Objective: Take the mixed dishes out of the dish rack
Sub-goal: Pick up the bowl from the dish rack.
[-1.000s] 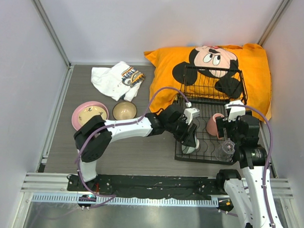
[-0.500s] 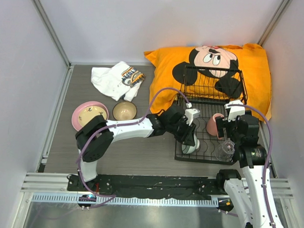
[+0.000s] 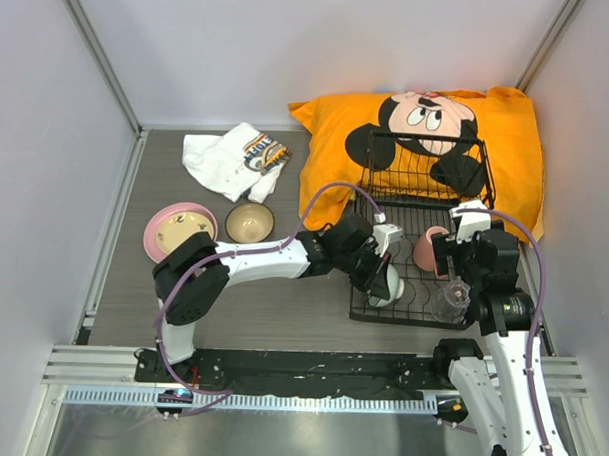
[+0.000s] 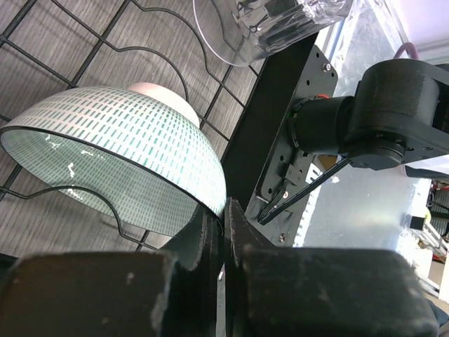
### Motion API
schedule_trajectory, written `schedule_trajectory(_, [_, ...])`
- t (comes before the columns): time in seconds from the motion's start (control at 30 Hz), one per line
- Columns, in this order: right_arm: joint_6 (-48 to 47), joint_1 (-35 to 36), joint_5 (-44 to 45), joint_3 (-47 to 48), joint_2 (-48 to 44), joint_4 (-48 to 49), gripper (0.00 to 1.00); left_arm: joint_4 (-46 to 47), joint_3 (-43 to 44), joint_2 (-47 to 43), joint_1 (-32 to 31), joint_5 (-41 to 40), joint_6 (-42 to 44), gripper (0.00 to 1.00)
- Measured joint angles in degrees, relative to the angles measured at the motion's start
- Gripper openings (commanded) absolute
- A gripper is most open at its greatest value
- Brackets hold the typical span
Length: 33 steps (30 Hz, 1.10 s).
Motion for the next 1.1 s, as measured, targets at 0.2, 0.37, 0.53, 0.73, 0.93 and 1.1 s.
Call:
schedule_trajectory(0.2, [0.0,0.0,-0.1,0.0,0.0,0.0,0.94,2.8,-1.4,0.0,0.8,2.0,-1.3,0.0])
schedule_trajectory(0.37, [0.0,0.0,-0.3,0.0,0.0,0.0,0.94,5.9,-2.9,-0.3,2.2,4.5,-3.5,0.0])
schedule_trajectory(0.53, [0.0,0.0,-0.4,0.0,0.0,0.0,0.94,8.5,-3.5,-0.4,3.3,5.5,-5.0,0.0])
schedule_trajectory(0.73, [0.0,0.0,-0.4,0.0,0.0,0.0,0.94,9.8,-3.6,-0.7,5.4,6.0,-7.3,0.0])
schedule_trajectory(0.93, [0.0,0.0,-0.4,0.0,0.0,0.0,0.94,9.7,-4.0,-2.0,6.0,7.1,-8.4,0.0])
schedule_trajectory(1.1, [0.0,0.0,-0.4,0.0,0.0,0.0,0.93,9.7,-4.0,-2.4,6.1,8.9,-9.9,0.0])
